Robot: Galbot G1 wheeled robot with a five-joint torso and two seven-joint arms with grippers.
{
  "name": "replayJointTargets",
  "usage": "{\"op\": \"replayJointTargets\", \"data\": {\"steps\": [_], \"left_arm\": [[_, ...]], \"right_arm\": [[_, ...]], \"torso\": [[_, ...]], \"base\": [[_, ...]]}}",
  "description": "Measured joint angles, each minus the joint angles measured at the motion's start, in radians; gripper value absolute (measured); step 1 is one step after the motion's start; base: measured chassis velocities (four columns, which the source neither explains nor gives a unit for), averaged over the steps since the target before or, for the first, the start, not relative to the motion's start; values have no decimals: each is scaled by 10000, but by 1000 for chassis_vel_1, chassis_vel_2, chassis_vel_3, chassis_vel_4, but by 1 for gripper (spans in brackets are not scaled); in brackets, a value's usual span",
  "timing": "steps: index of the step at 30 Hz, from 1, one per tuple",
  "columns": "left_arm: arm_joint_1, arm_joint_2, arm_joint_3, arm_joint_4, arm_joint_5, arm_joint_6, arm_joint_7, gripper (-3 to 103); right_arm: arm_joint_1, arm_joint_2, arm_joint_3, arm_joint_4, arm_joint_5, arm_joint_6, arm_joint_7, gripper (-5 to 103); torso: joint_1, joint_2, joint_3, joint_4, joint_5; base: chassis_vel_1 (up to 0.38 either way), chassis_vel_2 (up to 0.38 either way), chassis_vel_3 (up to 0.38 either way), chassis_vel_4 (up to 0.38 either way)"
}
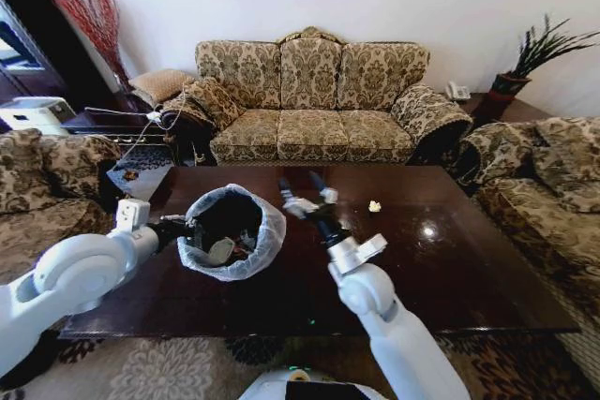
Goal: Move to the front of the table and place the trash on the table into the trash bin.
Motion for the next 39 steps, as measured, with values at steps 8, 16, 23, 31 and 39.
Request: {"op": "replayJointTargets", "data": {"steps": [8,16,23,31,39], "left_arm": [[7,-223,91,-156,120,-30,75,0],[28,-325,40,-273,119,-36,91,0],[33,-372,123,-341,112,-54,109,0],[42,-407,176,-266,156,-151,102,0],[45,-418,254,-83,307,-171,193,0]], "right_arm": [[952,188,797,-2988,-262,281,346,100],[2275,801,723,-5383,-483,710,765,100],[4194,1691,544,-8212,-974,937,1727,100],[5078,2071,452,-10052,-1194,918,2057,100],[5300,2108,431,-10775,-971,1123,2037,84]], "torso": [[1,-1,1,3,0],[1,0,1,2,-3],[1,-1,3,-3,-3],[2,-1,2,9,-3],[1,0,1,-2,1]], "base": [[-17,-14,15,17],[-121,-116,136,137],[-71,-98,50,71],[25,16,-5,-11],[0,0,0,0]]}}
